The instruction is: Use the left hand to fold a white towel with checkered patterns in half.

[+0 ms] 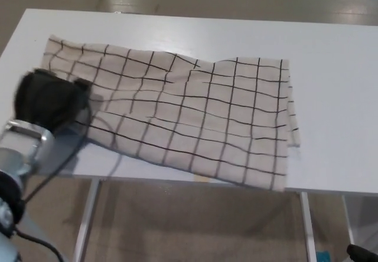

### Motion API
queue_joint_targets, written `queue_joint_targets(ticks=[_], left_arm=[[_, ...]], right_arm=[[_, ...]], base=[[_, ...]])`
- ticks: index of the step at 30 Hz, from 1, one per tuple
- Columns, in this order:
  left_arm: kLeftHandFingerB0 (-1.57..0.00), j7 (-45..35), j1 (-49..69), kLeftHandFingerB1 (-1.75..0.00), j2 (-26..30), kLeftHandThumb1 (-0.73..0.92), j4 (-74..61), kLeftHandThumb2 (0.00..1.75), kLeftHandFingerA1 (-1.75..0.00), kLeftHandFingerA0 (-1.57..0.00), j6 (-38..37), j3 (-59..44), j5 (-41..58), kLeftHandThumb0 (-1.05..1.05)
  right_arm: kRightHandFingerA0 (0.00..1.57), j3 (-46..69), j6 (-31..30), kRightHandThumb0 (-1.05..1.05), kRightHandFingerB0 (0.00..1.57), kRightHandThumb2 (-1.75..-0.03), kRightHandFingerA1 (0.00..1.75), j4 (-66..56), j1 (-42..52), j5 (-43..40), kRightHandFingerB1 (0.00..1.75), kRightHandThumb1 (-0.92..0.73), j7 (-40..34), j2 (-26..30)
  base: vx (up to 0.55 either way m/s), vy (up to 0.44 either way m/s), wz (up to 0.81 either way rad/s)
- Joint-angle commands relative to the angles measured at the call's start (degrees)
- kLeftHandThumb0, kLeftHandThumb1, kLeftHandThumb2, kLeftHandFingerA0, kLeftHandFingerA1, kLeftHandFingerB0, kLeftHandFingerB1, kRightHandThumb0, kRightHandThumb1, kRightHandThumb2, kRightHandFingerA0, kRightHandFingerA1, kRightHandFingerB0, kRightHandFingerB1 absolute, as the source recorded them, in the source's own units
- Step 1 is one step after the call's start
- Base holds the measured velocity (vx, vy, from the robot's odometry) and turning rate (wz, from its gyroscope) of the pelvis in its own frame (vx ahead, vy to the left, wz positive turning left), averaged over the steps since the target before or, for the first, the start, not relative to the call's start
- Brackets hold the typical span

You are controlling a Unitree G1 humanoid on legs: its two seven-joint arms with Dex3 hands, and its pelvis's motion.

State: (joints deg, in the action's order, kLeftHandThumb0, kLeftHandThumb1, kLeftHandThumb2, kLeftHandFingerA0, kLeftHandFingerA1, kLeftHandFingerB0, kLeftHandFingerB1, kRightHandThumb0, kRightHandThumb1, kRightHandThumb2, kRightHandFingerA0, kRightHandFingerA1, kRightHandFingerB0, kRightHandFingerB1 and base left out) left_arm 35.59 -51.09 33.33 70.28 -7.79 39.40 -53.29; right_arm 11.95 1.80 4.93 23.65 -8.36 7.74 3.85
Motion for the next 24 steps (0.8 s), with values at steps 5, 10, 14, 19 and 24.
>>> queue_joint_targets(ticks=[5,10,14,19,24], left_arm=[[-0.6,1.61,-7.17,-1.73,6.47,0.66,-0.43,0.57,-1.75,-0.79,-2.49,-0.37,-1.09,-0.19],[-0.57,4.05,-10.1,-1.75,5.28,0.67,-0.96,0.56,-1.75,-0.79,-1.6,0.29,-1.96,-0.23],[-0.58,5.06,-11.24,-1.75,4.75,0.65,-1.49,0.55,-1.75,-0.79,-1.71,0.76,-2.5,-0.24],[-0.84,1.36,-14.69,-1.37,2.13,0.59,-5.2,0.57,-1.74,-0.81,-2.09,1.8,-3.61,-0.3],[-1.04,-0.68,-17.41,-0.59,-1.02,0.52,-8.36,0.56,-1.71,-0.86,-1.96,2.1,-3.9,-0.34]], right_arm=[[0.51,0.42,0.1,-0.22,0.48,-0.56,0.6,0.03,0.4,-0.53,0.52,-0.56,0.11,0.12],[0.52,0.45,0.39,-0.22,0.49,-0.56,0.61,0.47,0.67,-0.54,0.53,-0.56,0.33,0.18],[0.52,0.31,-0.05,-0.22,0.49,-0.56,0.62,0.14,0.88,-0.62,0.53,-0.56,0.16,-0.1],[0.55,-0.04,-0.21,-0.21,0.51,-0.56,0.62,-0.38,1.33,0.25,0.54,-0.57,-0.23,0.18],[0.55,-0.03,-0.03,-0.21,0.53,-0.56,0.62,-0.23,0.79,0.26,0.55,-0.57,-0.13,0.33]], base=[[0.0,0.0,0.0],[0.0,0.0,0.0],[0.0,0.0,0.0],[0.0,0.0,0.0],[0.0,0.0,0.0]])
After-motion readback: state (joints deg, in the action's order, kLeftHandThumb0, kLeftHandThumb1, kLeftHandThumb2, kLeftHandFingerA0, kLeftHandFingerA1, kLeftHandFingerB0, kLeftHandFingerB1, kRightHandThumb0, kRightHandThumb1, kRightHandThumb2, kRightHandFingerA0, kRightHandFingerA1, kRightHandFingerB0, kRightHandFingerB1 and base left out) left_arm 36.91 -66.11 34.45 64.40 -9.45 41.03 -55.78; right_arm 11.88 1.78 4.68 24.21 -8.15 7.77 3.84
